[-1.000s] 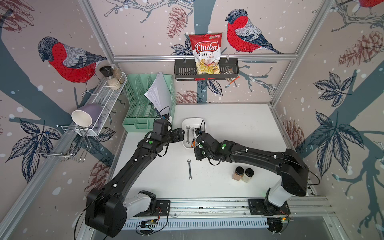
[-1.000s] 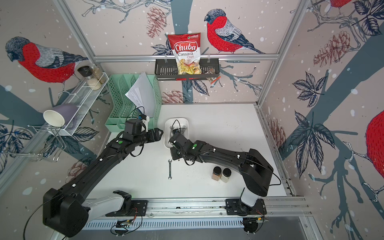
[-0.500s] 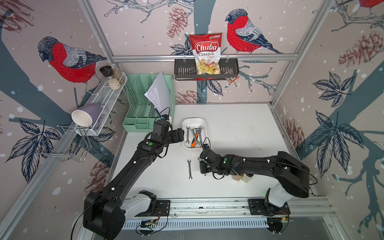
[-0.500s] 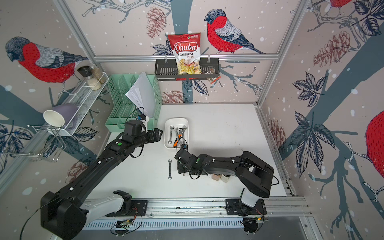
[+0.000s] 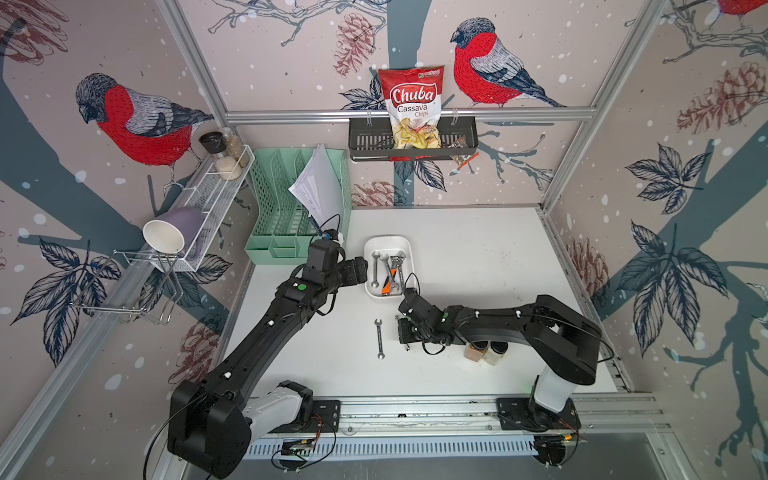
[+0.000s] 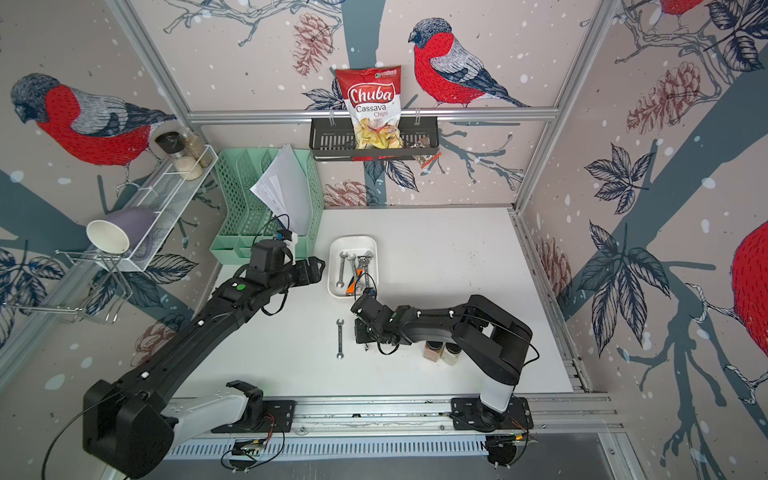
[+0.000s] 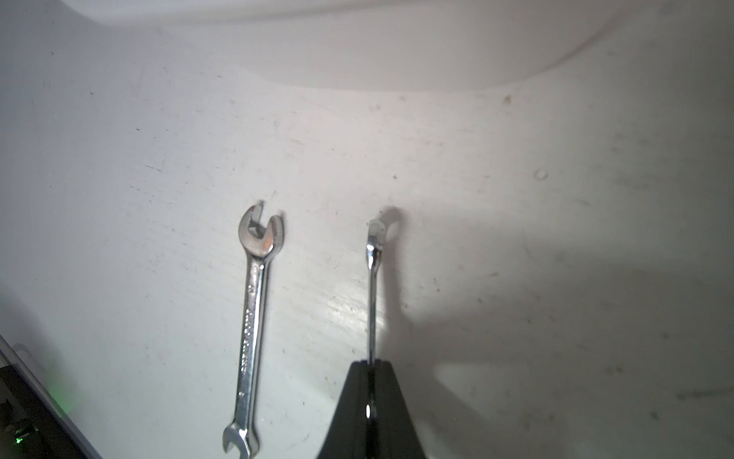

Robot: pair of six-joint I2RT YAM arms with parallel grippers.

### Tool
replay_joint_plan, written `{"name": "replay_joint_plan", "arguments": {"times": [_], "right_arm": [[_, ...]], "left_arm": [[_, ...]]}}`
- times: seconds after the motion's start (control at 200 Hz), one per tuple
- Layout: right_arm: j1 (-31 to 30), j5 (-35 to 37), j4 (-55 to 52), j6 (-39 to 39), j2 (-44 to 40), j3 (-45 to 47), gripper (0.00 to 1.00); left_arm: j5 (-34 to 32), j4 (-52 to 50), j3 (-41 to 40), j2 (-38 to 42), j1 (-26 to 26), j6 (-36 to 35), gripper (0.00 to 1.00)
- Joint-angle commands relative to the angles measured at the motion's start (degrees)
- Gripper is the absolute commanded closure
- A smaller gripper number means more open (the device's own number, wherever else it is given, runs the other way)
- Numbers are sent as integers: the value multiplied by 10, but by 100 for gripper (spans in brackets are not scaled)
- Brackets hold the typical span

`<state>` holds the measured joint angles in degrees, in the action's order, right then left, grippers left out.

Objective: Take out the wrench from the storage box
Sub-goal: Place the wrench at the center of the board.

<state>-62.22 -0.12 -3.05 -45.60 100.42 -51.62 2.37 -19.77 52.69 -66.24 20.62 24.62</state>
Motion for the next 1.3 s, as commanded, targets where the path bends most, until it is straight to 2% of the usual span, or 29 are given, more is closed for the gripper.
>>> {"name": "replay_joint_plan", "arguments": {"times": [0.0,0.13,0.325,0.73,1.296], "right_arm": [[-1,-8,-1,-14,5,-2,98],[-1,-20,-22,-6,15,-12,93],[-1,-36,-42,0,24,-19,92],[0,-33,-81,17,27,-29,82],[-6,-80,-72,4,-12,15,79]], "left_arm": [[-4,5,4,0,1,-8,12],[-6,4,4,6,1,-12,12],[-10,6,4,15,1,-13,11],[3,10,5,12,0,-17,11],[-3,6,5,10,-4,-17,11]]}}
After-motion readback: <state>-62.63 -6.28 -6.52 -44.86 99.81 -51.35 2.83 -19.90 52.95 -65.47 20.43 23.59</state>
